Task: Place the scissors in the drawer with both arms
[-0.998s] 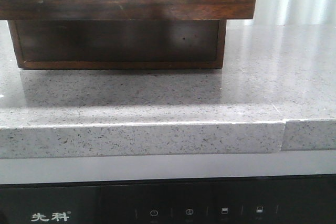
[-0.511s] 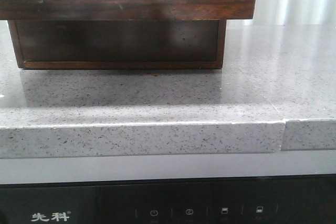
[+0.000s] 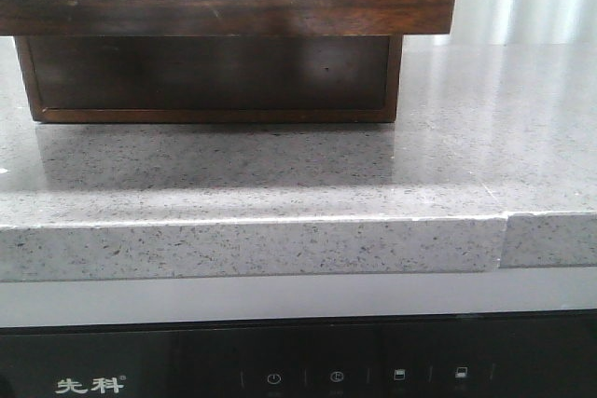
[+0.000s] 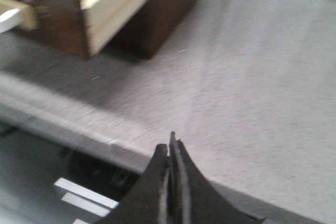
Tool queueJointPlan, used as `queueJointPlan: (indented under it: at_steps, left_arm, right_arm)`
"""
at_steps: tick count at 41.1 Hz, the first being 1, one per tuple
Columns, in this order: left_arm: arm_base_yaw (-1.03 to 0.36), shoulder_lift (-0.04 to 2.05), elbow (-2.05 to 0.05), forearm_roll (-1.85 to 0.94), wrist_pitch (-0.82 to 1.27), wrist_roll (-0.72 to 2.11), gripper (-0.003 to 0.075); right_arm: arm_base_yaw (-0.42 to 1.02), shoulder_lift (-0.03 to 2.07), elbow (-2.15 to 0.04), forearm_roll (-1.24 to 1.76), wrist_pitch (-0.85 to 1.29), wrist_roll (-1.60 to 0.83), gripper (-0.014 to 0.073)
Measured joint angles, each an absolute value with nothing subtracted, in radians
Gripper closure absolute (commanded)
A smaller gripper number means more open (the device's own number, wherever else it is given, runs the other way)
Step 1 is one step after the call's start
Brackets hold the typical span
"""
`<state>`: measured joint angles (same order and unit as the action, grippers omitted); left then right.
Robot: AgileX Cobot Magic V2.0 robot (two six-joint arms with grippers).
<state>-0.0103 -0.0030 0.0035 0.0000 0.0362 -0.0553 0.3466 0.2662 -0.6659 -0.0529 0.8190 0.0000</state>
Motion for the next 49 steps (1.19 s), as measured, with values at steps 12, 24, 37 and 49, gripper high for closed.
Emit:
queueJointPlan:
  at_steps: [12,24,37,49]
  left_arm:
    - [-0.01,-0.003,0.004,0.0,0.036,-0.055,0.0741]
    - [-0.01,-0.003,0.004,0.0,0.036,-0.055,0.0741]
    - [-0.01,-0.003,0.004,0.0,0.035,-0.055,0.0741]
    - [-0.01,-0.003,0.004,0.0,0.035,-0.055,0.0741]
  right_arm:
    - [0.042,0.066,-0.301,-0.054,0.466,0.0,0.0661]
    - [-0.026,-0.01,-0.04,-0.054,0.183,0.0,0.0661]
    - [-0.017,-0.011,0.025,0.0,0.016,0.0,0.0661]
    - [0.014,-0.011,0.025,0.016,0.014,0.0,0.0661]
